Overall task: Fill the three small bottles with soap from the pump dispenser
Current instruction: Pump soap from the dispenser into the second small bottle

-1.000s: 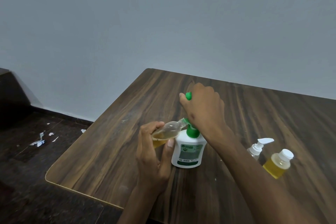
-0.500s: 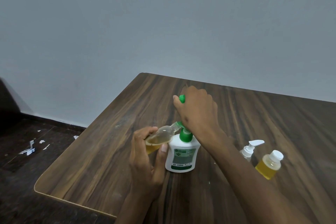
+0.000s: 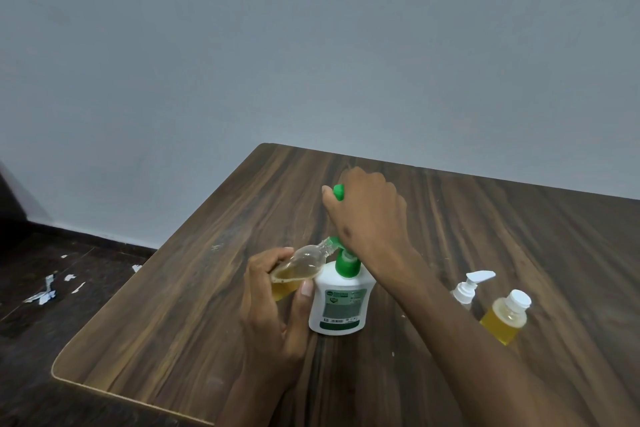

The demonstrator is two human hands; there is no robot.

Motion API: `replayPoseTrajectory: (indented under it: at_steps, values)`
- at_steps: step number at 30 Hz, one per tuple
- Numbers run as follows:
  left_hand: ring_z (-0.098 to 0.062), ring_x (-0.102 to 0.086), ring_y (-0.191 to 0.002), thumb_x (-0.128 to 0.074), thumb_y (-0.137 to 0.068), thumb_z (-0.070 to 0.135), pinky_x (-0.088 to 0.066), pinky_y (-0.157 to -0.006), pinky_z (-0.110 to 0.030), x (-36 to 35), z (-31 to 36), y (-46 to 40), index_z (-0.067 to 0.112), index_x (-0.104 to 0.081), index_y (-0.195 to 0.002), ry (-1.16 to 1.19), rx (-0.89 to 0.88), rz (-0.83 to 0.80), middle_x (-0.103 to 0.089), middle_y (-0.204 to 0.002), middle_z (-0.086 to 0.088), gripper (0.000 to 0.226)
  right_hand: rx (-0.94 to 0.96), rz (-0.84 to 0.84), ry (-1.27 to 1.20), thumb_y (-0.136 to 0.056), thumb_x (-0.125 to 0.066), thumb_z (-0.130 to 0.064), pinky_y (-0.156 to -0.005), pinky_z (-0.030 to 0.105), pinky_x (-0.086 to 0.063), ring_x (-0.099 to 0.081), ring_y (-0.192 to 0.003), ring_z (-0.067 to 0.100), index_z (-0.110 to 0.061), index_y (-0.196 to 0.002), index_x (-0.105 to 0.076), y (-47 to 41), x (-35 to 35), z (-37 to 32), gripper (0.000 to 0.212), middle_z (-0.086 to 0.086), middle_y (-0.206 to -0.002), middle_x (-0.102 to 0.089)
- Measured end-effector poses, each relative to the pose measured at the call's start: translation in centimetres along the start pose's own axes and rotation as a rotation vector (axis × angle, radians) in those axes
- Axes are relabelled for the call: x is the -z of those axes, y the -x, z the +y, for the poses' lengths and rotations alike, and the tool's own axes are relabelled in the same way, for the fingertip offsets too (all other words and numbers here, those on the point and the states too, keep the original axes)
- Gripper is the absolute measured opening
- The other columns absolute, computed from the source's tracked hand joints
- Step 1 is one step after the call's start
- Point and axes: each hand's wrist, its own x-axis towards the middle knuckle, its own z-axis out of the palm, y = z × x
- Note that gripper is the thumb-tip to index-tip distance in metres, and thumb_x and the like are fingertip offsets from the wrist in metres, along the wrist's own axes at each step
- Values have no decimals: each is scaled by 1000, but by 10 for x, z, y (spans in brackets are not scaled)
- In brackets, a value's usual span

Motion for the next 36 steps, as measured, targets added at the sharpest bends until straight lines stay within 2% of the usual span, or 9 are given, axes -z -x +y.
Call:
replayPoseTrajectory:
  at_steps: [4,9,12,17,21,26,31,34,36]
  values:
    - [-10,-66,-106,-59,-99,25,-48,-87,-14,1,2,0,20,-54,-129,1,-2,-4,-63,-121,10,32,-10,-51,3,-105,-47,-46,-66,34,-36,-47,-73,22,-18,-89,-46,2,-2,0,32,0,-83,-46]
    - [-8,-65,-107,-60,-98,23,-47,-88,-12,0,2,-1,18,-54,-129,0,-2,3,-63,-121,9,32,8,-9,2,-104,-47,-46,-66,35,-37,-48,-73,24,-18,-87,-45,0,-1,0,33,0,-80,-46]
    - [-11,-66,-106,-65,-97,14,-47,-87,-14,0,1,0,18,-55,-129,-10,-3,-6,-64,-120,7,34,-5,-29,0,-104,-48,-46,-66,35,-38,-49,-74,24,-18,-88,-45,2,-3,1,32,1,-83,-48]
    - [-14,-66,-105,-65,-97,14,-49,-85,-18,0,-1,1,18,-55,-129,-13,-6,-1,-64,-119,6,34,14,-3,1,-104,-47,-46,-67,36,-40,-54,-76,25,-18,-88,-47,0,-3,0,32,3,-86,-53]
    - [-17,-66,-106,-64,-97,12,-50,-85,-19,1,0,1,17,-55,-129,-7,-11,-5,-63,-120,5,34,-6,-28,3,-105,-47,-45,-59,33,-32,-44,-66,19,-18,-88,-46,1,-1,0,32,0,-80,-47]
    - [-13,-65,-107,-61,-98,20,-49,-85,-16,2,0,-1,17,-54,-130,8,-4,-24,-61,-122,7,32,-28,-30,-8,-104,-47,-45,-68,36,-35,-45,-75,24,-16,-89,-46,2,-3,0,32,-2,-77,-40]
    - [-13,-64,-109,-66,-96,8,-49,-86,-17,3,0,0,18,-55,-130,-16,-15,-20,-61,-121,2,37,1,11,4,-104,-48,-46,-68,37,-38,-48,-78,26,-17,-89,-46,1,-2,-1,32,2,-85,-48]
    - [-15,-64,-111,-65,-97,11,-54,-85,-25,4,-1,0,16,-59,-129,-24,1,-15,-60,-124,0,34,-28,-9,-9,-104,-48,-44,-67,36,-35,-46,-76,23,-16,-90,-46,3,-5,0,32,-2,-76,-40]
    - [-20,-65,-111,-64,-96,11,-56,-84,-32,4,0,1,12,-63,-129,-33,7,2,-61,-125,-1,33,-19,-3,9,-104,-48,-45,-66,35,-35,-47,-75,23,-16,-91,-47,3,-4,0,32,0,-80,-44]
